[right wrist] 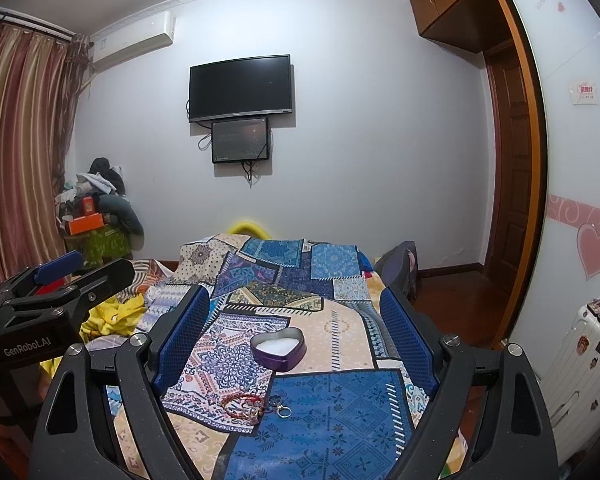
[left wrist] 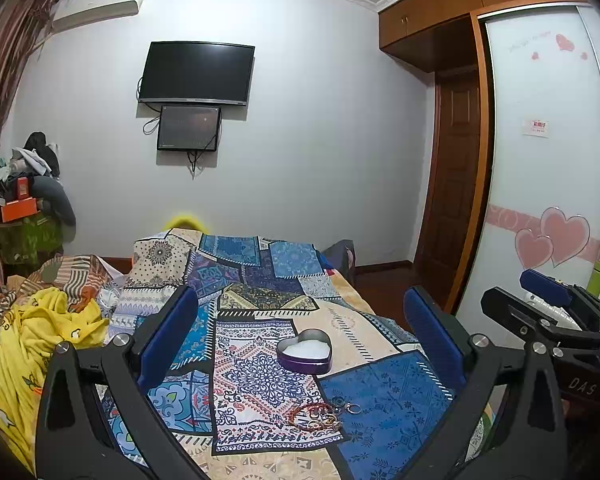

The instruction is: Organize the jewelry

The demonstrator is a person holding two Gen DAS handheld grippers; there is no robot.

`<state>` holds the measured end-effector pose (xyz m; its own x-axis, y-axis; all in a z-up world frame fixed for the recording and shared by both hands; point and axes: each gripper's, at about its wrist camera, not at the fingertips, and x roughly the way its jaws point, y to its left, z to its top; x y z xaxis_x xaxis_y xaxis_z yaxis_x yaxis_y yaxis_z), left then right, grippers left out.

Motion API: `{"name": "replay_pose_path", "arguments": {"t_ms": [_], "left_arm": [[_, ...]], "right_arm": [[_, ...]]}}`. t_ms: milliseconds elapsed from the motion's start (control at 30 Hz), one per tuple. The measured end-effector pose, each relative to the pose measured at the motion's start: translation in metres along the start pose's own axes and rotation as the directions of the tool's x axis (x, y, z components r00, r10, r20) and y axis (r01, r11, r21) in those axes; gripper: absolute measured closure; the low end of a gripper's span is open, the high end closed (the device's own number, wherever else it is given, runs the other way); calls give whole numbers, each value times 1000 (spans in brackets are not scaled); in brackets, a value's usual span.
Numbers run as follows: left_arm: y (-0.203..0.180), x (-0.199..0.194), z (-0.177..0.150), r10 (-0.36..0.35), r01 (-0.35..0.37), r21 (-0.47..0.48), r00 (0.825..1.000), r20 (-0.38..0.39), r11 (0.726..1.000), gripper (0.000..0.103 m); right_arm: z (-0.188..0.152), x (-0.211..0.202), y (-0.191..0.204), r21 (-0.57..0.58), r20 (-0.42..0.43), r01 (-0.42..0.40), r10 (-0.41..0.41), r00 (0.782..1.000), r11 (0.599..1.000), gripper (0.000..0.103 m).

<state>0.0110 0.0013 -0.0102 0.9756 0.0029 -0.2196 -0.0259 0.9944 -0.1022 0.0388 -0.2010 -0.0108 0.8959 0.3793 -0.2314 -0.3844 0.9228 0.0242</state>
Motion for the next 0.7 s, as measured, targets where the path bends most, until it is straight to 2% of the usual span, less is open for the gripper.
{"name": "replay_pose_path", "arguments": {"t_ms": [700], "left_arm": [[0,7,-5,-1,1,-3,1000,-13,1000,0]], "right_arm": [[-6,-1,0,2,-6,-1,1,1000,1000,18]]}}
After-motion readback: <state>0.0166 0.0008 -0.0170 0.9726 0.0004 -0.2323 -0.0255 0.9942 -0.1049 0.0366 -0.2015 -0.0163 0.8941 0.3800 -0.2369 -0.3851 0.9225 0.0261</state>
